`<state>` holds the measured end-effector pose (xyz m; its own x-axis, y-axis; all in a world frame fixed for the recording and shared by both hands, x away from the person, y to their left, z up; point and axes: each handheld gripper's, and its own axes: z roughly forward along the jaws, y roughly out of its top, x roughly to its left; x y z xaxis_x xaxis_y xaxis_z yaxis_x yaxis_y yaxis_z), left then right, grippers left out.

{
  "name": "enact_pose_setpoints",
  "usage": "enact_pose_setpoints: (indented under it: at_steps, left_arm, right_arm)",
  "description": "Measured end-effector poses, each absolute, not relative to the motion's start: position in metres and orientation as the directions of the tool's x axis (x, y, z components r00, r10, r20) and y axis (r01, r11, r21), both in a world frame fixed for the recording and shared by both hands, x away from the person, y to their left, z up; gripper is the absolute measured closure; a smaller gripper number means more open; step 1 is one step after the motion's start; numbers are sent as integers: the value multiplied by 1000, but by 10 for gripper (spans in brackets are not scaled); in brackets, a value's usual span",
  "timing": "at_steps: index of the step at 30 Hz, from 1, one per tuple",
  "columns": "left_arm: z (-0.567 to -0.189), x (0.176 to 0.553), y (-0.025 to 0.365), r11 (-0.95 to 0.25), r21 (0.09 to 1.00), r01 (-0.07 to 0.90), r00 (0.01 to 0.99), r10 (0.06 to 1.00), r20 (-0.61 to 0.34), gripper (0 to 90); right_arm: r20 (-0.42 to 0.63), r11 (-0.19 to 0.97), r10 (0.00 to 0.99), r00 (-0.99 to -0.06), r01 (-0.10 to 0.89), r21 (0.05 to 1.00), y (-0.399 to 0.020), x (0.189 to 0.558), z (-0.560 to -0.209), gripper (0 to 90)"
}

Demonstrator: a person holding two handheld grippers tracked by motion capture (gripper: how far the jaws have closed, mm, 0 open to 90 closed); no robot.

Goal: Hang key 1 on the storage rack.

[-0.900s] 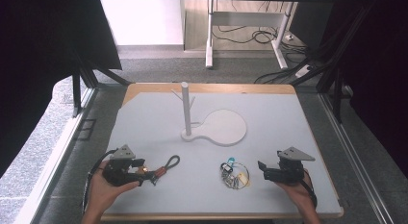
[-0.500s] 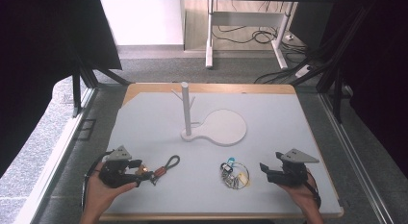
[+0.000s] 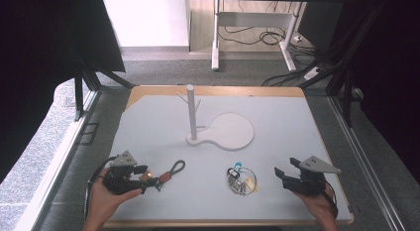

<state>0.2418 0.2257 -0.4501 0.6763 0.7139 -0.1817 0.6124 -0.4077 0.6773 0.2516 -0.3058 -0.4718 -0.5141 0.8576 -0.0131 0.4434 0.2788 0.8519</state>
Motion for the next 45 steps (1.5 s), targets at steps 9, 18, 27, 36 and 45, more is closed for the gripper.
enact_pose_setpoints:
  at_steps: [9, 18, 27, 36, 45]
  left_arm:
    - [-440, 247, 218, -385, 693, 610, 662, 727, -180, 373]
    - [-438, 262, 206, -468, 633, 617, 707, 683, -184, 359]
    - [-425, 276, 190, -563, 577, 592, 763, 623, -174, 365]
    - [-423, 285, 188, -622, 512, 592, 785, 590, -191, 404]
    - [-439, 282, 181, -687, 413, 598, 795, 575, -194, 436]
  right_arm:
    - [-2, 275, 858, -514, 455, 847, -307, 251, -472, 318]
    - [-9, 271, 868, -497, 458, 846, -311, 248, -470, 323]
    - [-15, 287, 860, -510, 460, 840, -310, 248, -473, 316]
    - [-18, 302, 853, -521, 466, 831, -306, 249, -476, 316]
    - [-18, 299, 858, -514, 471, 830, -307, 250, -476, 316]
